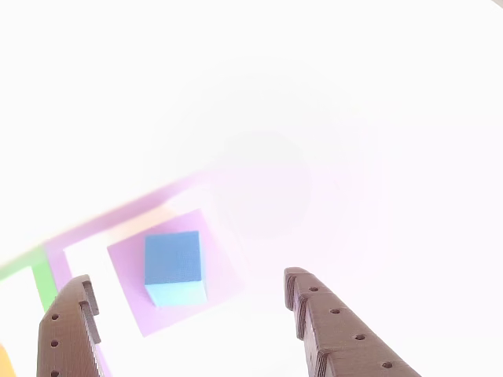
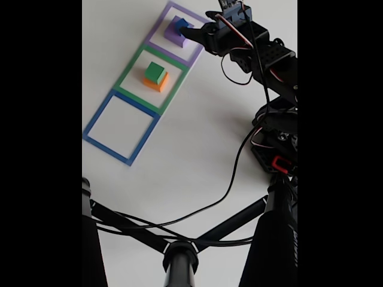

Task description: Tower of hanoi

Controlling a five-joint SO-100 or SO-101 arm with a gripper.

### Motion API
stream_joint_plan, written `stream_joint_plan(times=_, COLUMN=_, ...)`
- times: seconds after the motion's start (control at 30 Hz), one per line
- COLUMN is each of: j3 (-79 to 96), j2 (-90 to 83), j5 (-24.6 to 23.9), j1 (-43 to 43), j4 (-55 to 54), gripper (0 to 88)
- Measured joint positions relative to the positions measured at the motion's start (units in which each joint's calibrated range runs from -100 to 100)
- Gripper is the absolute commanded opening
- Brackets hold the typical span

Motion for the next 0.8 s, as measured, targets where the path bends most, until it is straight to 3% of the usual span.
stream_joint_plan(times=0.4, j3=0.5, j2=26.7, j5=0.0, j1=0.0, j4=-31.5, gripper=27.5)
stream_joint_plan(times=0.8, j3=-4.5, j2=38.2, j5=0.0, j1=-2.6, j4=-41.2, gripper=26.4)
